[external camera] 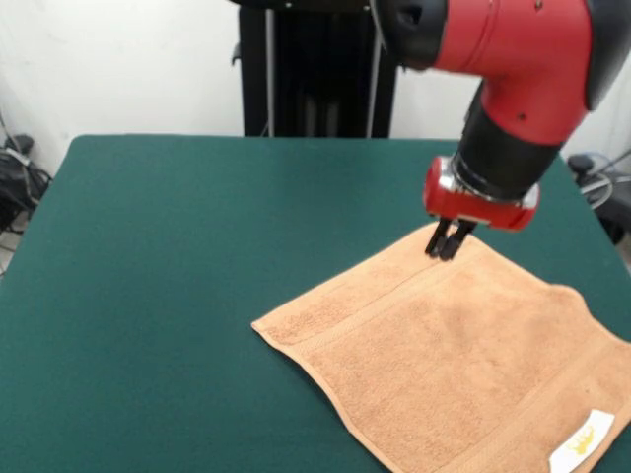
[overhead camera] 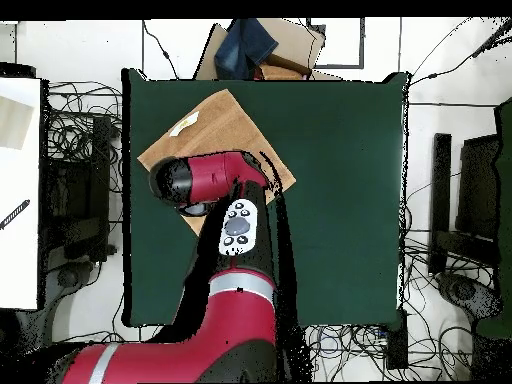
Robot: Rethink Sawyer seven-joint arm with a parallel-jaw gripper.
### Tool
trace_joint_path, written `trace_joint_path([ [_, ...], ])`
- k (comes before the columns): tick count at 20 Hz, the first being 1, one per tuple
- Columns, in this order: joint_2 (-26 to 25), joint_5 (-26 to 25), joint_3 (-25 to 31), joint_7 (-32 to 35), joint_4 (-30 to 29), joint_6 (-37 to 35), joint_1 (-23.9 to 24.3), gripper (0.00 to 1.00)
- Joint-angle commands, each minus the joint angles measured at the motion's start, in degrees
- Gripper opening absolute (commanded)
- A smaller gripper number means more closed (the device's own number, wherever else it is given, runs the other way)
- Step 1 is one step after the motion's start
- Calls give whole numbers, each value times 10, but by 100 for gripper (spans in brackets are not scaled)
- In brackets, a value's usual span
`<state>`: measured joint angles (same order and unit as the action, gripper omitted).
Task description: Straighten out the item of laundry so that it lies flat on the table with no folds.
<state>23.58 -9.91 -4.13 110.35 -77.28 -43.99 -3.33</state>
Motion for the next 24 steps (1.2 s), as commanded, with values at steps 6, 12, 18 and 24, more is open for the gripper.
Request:
trace_joint_path([
  [6, -82, 5, -106, 255, 38, 18, -106, 0],
  [12, -139, 37, -154, 320, 80, 18, -169, 0],
  [18, -201, 69, -147, 355, 115, 61, -178, 0],
  [24, -195, 86, -102, 315, 93, 102, -136, 0],
])
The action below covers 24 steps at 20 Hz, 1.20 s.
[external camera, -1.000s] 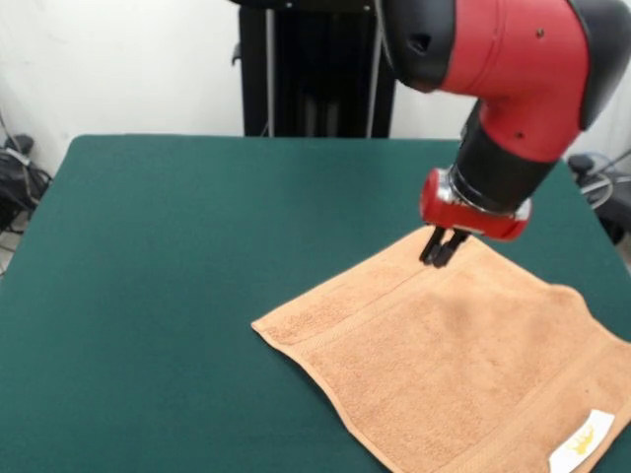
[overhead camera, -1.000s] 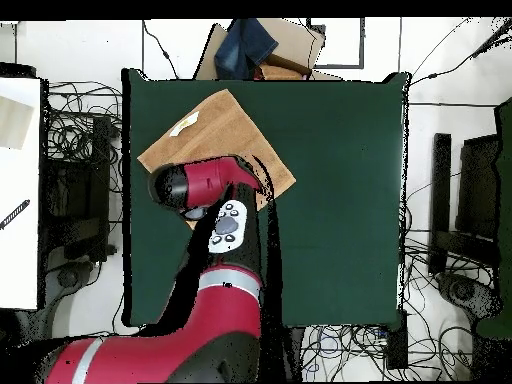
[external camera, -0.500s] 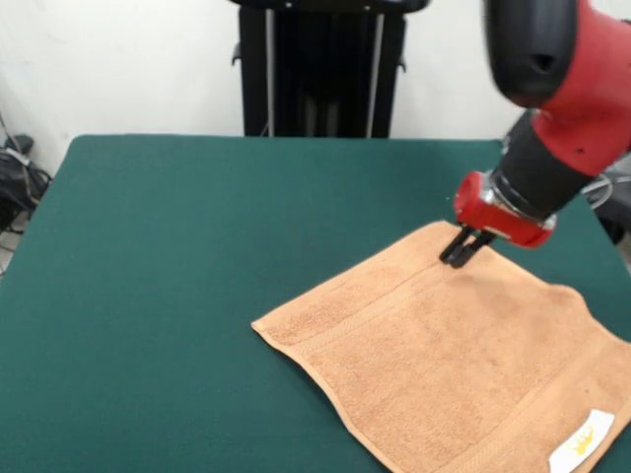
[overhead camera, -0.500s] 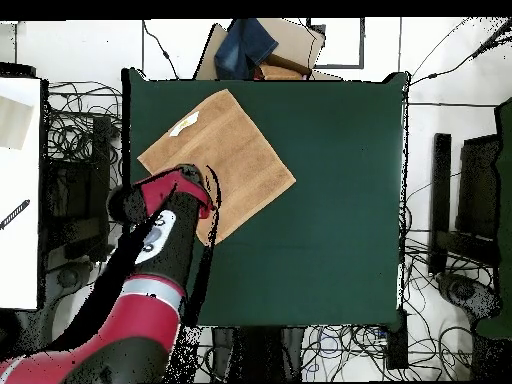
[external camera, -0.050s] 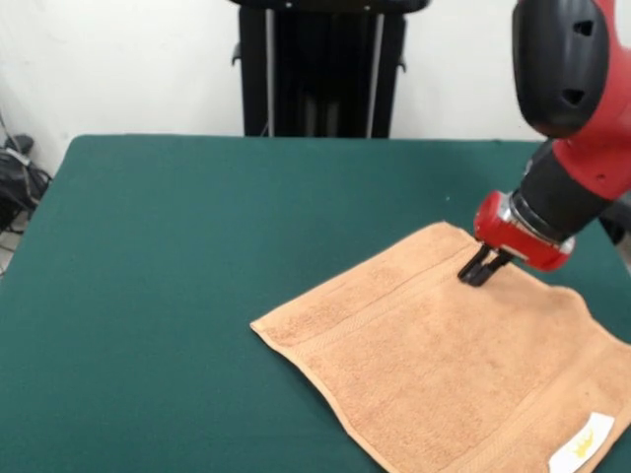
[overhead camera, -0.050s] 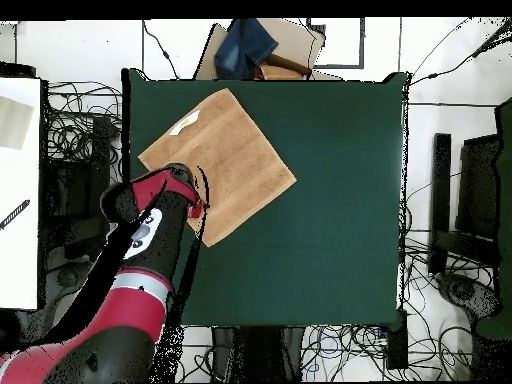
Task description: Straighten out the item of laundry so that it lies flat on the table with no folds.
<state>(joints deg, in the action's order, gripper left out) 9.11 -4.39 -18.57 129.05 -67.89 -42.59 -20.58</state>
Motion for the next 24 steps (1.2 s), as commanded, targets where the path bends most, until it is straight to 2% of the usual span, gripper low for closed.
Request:
trace_joint_path([
  [1, -51, 32, 48, 126, -3, 97, 41, 0],
  [7, -81, 39, 37, 136, 6, 137, 38, 0],
  [12, -82, 39, 33, 137, 1, 144, 35, 0],
  [16, -83, 38, 27, 150, -5, 147, 23, 0],
  [24, -118, 40, -2, 189, 3, 179, -9, 0],
])
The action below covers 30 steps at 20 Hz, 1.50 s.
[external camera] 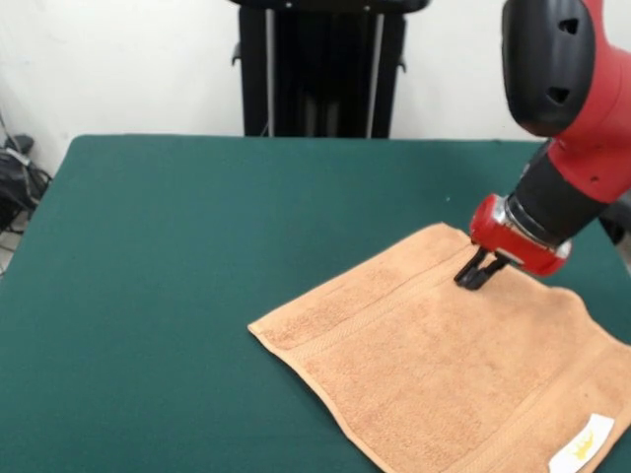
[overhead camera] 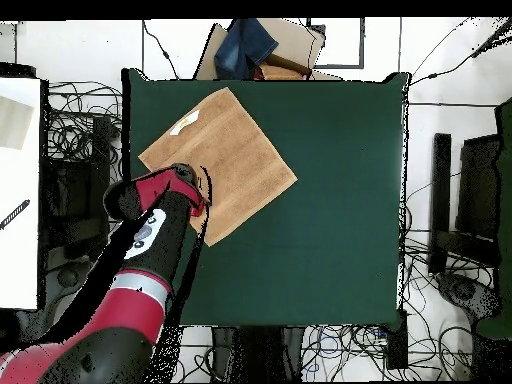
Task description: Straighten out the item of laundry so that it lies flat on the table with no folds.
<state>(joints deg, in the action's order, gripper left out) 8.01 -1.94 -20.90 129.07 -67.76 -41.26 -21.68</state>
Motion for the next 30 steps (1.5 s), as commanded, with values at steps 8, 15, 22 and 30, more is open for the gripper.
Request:
trace_joint_path([
  [8, -145, 28, -16, 212, 13, 202, -30, 0],
  [15, -161, 36, -35, 197, 4, 242, -40, 0],
  [22, -160, 48, -38, 183, -3, 252, -40, 0],
  [30, -153, 53, -34, 173, -10, 249, -37, 0],
])
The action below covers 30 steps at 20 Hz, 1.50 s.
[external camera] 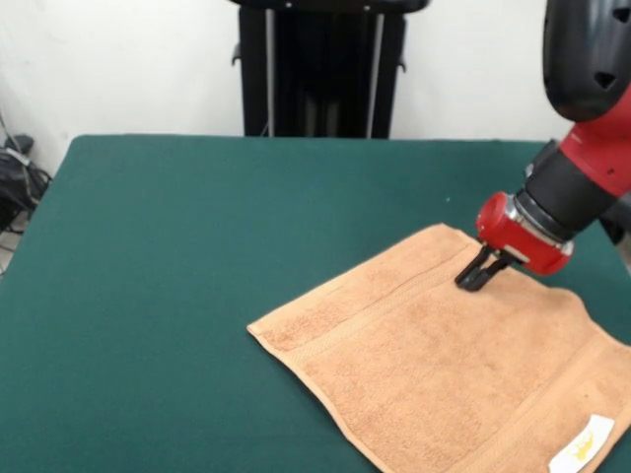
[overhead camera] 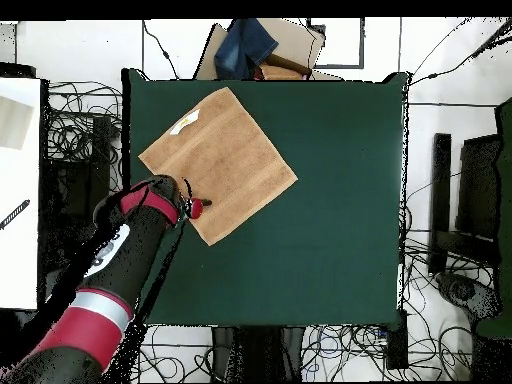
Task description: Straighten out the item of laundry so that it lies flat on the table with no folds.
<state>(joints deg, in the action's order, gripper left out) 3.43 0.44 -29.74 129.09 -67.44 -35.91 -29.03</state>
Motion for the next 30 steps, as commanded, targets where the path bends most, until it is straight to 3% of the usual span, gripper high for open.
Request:
trace_joint_path([
  [1, -104, 26, 58, 165, -17, 201, 41, 0],
  [21, -78, -6, 82, 107, -72, 279, 81, 0],
  [24, -40, -13, 146, 85, -110, 329, 122, 0],
  [30, 67, 10, 212, 83, -179, 303, 145, 0],
])
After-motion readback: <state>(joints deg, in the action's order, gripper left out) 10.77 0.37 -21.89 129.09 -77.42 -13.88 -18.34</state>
